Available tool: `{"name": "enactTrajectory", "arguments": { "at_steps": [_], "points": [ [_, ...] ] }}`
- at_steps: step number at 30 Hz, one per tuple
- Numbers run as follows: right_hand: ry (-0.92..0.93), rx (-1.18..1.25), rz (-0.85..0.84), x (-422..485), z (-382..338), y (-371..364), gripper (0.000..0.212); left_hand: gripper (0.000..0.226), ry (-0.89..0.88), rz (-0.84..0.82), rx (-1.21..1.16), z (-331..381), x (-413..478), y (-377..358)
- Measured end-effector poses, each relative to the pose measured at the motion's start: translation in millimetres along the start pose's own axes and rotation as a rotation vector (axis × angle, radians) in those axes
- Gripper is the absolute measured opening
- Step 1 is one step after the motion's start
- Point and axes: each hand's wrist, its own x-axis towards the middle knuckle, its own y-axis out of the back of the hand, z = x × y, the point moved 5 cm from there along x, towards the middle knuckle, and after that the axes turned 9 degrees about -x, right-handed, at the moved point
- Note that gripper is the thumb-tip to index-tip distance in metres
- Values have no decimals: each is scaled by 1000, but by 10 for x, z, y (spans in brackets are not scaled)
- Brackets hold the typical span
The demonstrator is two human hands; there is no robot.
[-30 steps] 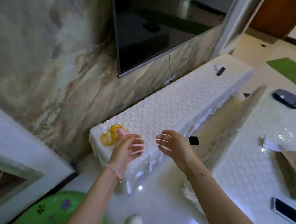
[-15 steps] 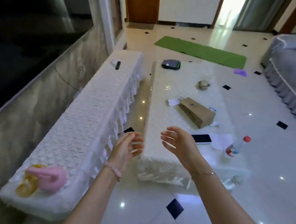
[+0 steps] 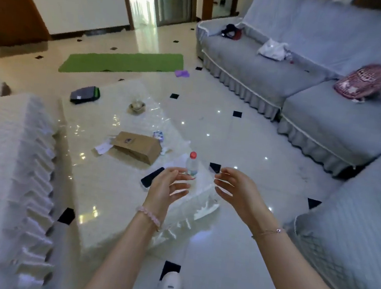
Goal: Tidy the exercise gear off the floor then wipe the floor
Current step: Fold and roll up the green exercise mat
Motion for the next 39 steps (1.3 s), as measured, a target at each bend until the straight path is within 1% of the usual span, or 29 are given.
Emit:
{"name": "enactTrajectory", "arguments": {
  "at_steps": [2, 5, 9, 13, 17, 21, 24, 29, 35, 39],
  "points": [
    [16, 45, 64, 122, -117, 322, 12, 13, 19, -66, 41, -52, 223, -362],
    [24, 99, 151, 355, -252, 739, 13, 18, 49, -153, 52, -120, 579, -861],
    [36, 127, 243, 751, -504, 1122, 15, 19, 72, -239, 66, -168, 1106, -1407],
    [38, 133, 313, 1222, -890, 1392, 14, 18, 94, -276, 96, -114, 1663, -1894],
    [76, 166, 365, 1716, -1332, 1696, 15, 19, 115, -319, 102, -4, 2231, -2449],
    [81, 211, 405, 2130, -1580, 2010, 16, 19, 128, -363, 126, -3, 2672, -2942],
    [85, 229, 417, 2436, -1717, 2243, 15, 19, 138, -380, 139, -26, 2991, -3225],
    [62, 212, 388, 3107, -2020, 2601, 16, 21, 134, -350, 138, -72, 3615, -3660],
    [20, 164, 294, 4003, -2569, 2948, 16, 18, 116, -265, 116, -32, 4397, -4226],
    [25, 125, 215, 4642, -3071, 3082, 15, 18, 57, -195, 66, 134, 4910, -4599]
  ]
}}
